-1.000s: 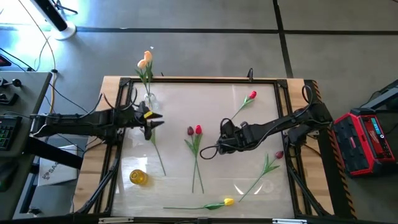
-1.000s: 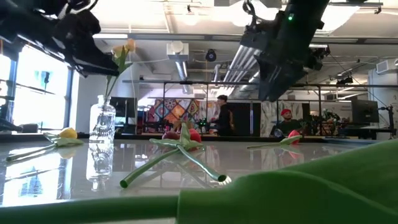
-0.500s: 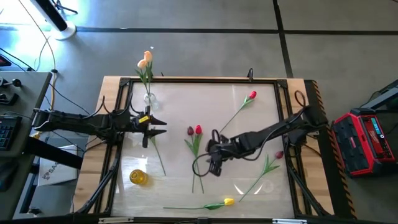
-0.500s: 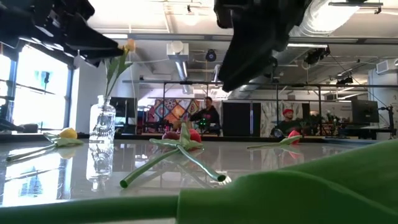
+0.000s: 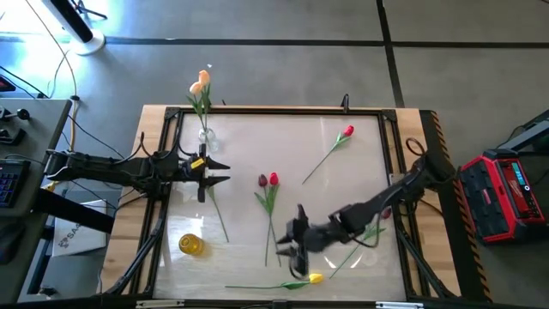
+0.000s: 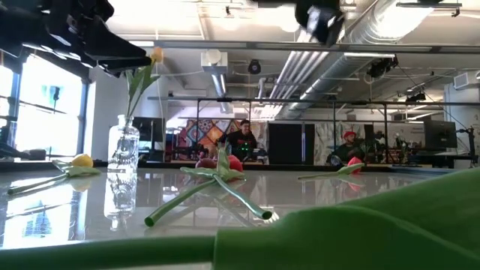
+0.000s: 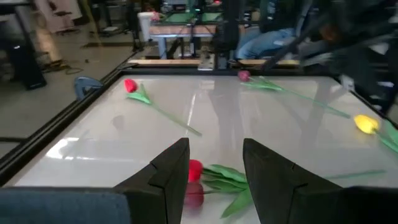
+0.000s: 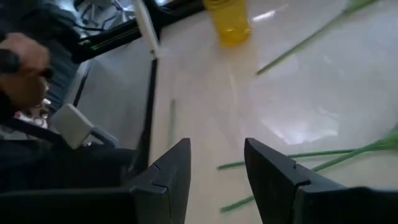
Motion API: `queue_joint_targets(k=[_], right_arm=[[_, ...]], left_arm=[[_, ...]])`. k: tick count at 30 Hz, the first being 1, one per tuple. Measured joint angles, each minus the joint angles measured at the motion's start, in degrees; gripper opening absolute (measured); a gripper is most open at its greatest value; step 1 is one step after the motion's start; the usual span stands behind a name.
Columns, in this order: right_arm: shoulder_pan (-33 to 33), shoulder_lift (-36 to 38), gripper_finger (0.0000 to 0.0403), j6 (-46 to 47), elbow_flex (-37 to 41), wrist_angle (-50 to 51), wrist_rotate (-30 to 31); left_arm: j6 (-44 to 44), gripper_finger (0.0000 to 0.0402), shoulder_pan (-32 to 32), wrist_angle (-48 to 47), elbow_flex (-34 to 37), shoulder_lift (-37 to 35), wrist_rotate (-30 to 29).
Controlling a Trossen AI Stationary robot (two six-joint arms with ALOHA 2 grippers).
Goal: Sort flowers into vase by color
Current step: Put the yellow tulip into the transparent vase
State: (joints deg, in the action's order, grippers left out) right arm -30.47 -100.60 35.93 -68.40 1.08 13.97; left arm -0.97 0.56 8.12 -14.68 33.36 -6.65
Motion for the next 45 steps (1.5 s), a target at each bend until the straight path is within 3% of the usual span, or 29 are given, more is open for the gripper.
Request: queue_joint_targets(k=[18,23,30,36,41,45], right_arm=[[-15.68,-9.05,0.0152,-1.94,0.0,0.45,12.36],[-16.26,-10.3,0.0178,-2.91,0.0,2.12,11.88],[-16.63,-10.51,0.0226,-0.56,0.0,11.15,5.34],[-16.58,-10.51,0.0209,-1.0,0.0,11.4,3.33],[-16.4,-10.54,0.0192,-4.68,-0.02,12.75,6.99],[-15.44,-11.72,0.019,-6.99,-0.05,8.09,6.61]], left_arm=[[3.33,0.014,4.01,-0.16,0.0,0.01,-0.21],[4.03,0.014,4.57,-0.17,0.0,0.02,-4.02],[6.36,0.014,5.71,-0.15,-0.02,0.96,-4.77],[6.94,0.014,6.38,0.05,-0.02,3.07,-8.69],[7.49,0.014,6.38,2.42,-0.02,5.4,-10.73],[8.87,0.014,6.38,2.6,-0.02,6.44,-10.78]])
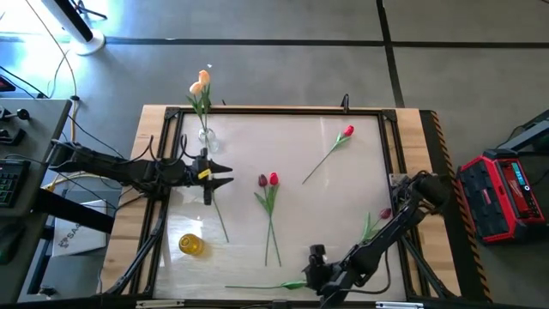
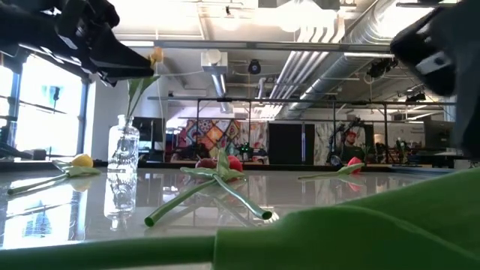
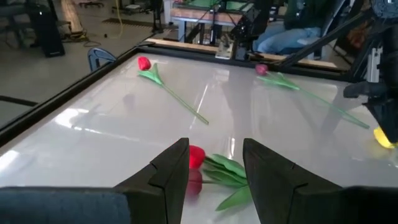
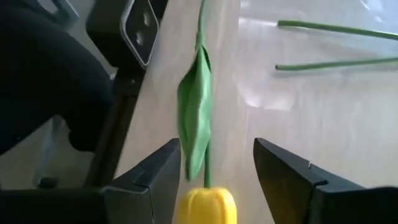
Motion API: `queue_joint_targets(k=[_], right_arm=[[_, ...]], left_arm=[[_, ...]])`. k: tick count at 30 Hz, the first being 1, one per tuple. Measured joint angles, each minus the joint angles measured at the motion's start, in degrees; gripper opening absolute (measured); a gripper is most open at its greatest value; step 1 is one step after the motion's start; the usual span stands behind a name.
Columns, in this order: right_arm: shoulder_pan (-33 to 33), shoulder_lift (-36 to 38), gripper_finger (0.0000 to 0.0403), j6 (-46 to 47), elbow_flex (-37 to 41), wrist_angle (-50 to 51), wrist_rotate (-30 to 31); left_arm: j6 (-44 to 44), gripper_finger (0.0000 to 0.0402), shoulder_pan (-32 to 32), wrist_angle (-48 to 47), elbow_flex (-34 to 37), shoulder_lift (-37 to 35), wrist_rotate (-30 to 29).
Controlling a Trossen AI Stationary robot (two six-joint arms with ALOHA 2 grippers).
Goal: Sort flowers into vase by color
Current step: Put the yellow tulip into the transparent vase
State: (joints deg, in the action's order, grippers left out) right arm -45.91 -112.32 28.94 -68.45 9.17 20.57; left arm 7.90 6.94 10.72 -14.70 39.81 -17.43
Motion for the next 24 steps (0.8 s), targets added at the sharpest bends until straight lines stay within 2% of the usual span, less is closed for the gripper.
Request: queue_joint_targets(k=[5,11,17,21,24], right_arm=[[1.33,-3.49,0.019,1.16,-0.38,-0.67,-2.97],[1.31,-3.95,0.0178,2.33,-1.76,0.62,-4.29],[1.98,-3.97,0.0096,3.6,-4.98,7.79,-8.09],[2.9,-3.97,0.0032,5.68,-5.43,7.95,-10.29],[3.55,-3.97,0.0007,7.53,-5.41,8.39,-10.88]], left_arm=[[0.54,0.014,-0.02,0.0,0.0,1.14,-0.46],[0.94,0.014,-0.02,0.0,0.0,2.43,-2.18],[1.03,0.014,-0.02,-0.01,0.0,2.74,-2.69],[2.92,0.014,-0.02,0.09,0.0,2.74,-2.73],[5.94,0.014,-0.02,-0.09,0.0,2.73,-2.73]])
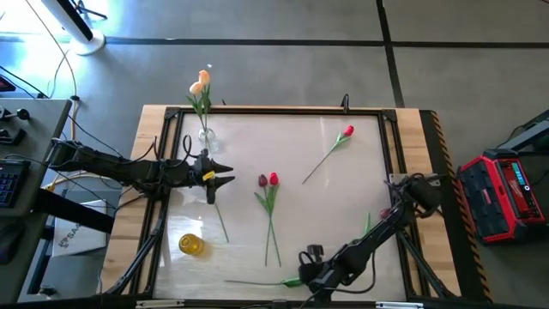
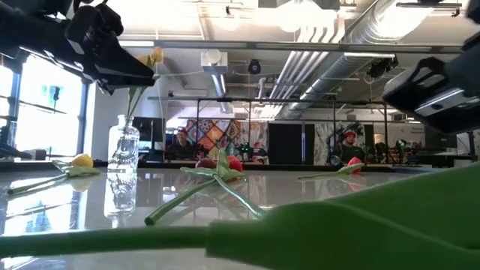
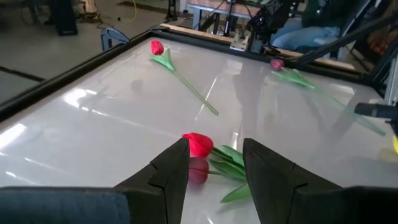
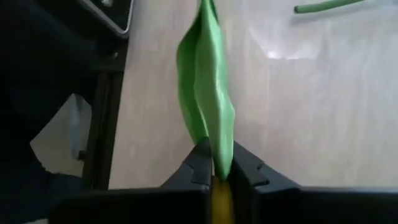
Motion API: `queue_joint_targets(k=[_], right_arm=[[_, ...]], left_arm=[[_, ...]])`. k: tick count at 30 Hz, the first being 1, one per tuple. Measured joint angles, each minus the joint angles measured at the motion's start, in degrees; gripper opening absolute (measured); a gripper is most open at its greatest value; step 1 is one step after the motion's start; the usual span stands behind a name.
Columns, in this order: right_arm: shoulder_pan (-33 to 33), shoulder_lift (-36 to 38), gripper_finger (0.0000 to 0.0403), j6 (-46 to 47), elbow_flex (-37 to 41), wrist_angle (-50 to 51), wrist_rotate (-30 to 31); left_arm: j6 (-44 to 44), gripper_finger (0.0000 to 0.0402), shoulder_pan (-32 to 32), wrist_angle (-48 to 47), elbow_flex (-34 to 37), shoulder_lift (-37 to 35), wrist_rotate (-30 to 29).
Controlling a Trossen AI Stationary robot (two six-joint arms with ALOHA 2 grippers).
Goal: Sort flowers into vase by color
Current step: Put the yellow tulip into the transparent vase
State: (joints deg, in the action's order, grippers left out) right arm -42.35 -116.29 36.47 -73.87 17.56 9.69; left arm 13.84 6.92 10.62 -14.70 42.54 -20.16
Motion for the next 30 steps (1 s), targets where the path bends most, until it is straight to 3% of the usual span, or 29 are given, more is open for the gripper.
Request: queue_joint_targets(k=[4,11,18,30], right_arm=[[0.5,0.0,0.0016,1.22,0.0,0.05,-0.09],[1.47,0.08,0.0013,13.07,-0.11,3.14,-2.42],[2.05,0.26,0.0003,15.06,-5.43,16.8,-7.75],[6.0,0.26,0.0003,8.54,-19.46,43.85,-12.86]], left_arm=[[0.54,0.014,0.44,-0.25,0.0,-0.01,-0.02],[1.93,0.014,3.27,-0.25,0.0,0.01,0.93],[0.61,0.014,5.64,0.3,0.0,0.01,0.99],[1.12,0.014,8.42,3.4,0.0,-0.01,1.64]])
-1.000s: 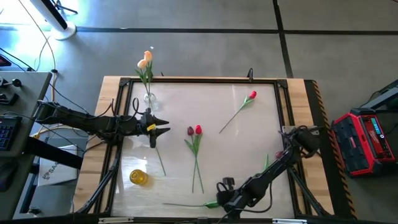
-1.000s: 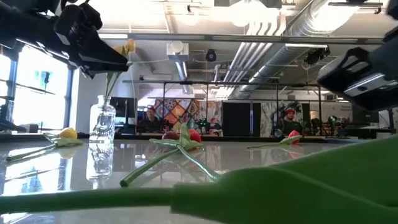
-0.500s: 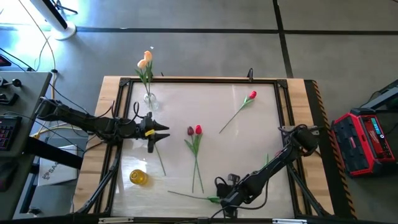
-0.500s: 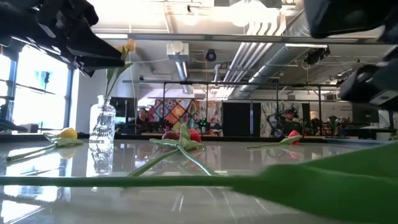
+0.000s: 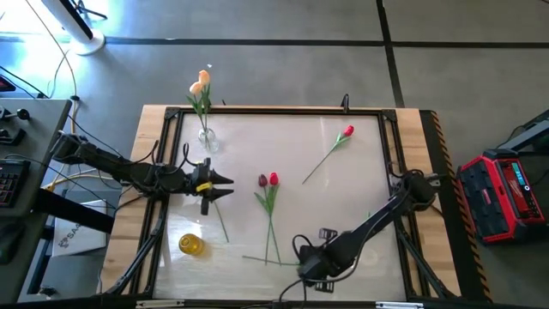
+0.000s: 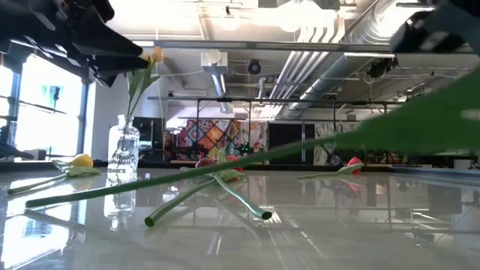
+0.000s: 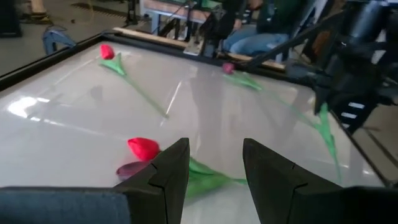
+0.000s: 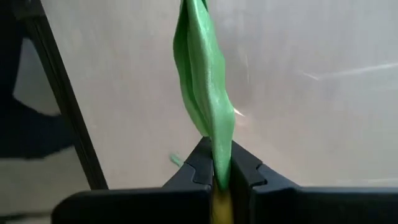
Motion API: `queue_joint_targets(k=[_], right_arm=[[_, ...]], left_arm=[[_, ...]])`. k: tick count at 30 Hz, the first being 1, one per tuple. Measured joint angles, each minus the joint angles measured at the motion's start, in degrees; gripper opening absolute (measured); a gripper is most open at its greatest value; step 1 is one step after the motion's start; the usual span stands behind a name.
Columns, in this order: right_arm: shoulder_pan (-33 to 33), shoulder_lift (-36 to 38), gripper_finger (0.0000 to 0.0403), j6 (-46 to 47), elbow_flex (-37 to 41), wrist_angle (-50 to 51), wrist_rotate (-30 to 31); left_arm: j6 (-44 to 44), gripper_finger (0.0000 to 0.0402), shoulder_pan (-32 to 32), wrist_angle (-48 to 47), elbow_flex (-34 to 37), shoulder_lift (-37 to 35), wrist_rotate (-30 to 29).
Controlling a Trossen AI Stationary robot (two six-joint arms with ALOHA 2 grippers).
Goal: Sort flowers into vase by color
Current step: Put the yellow tulip into the transparent vase
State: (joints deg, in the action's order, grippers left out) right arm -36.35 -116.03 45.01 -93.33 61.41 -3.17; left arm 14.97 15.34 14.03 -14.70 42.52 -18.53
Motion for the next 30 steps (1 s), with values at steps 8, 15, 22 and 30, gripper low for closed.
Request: queue_joint_targets(k=[8,15,22,30], right_arm=[[2.14,0.04,0.0002,-10.35,-5.47,10.67,-0.88],[4.55,0.04,0.0002,-18.18,-9.64,18.17,-7.84],[8.78,0.36,0.0002,-21.11,-18.62,28.63,-16.29],[16.21,0.5,0.0002,-15.01,-21.35,28.54,-26.85]], left_arm=[[-1.59,0.014,0.98,0.89,0.0,0.0,0.36],[-1.58,0.014,0.96,0.93,0.0,0.02,0.4],[-1.58,0.014,0.96,0.89,0.0,1.35,0.37],[-4.17,0.014,0.94,6.89,0.02,7.8,-2.73]])
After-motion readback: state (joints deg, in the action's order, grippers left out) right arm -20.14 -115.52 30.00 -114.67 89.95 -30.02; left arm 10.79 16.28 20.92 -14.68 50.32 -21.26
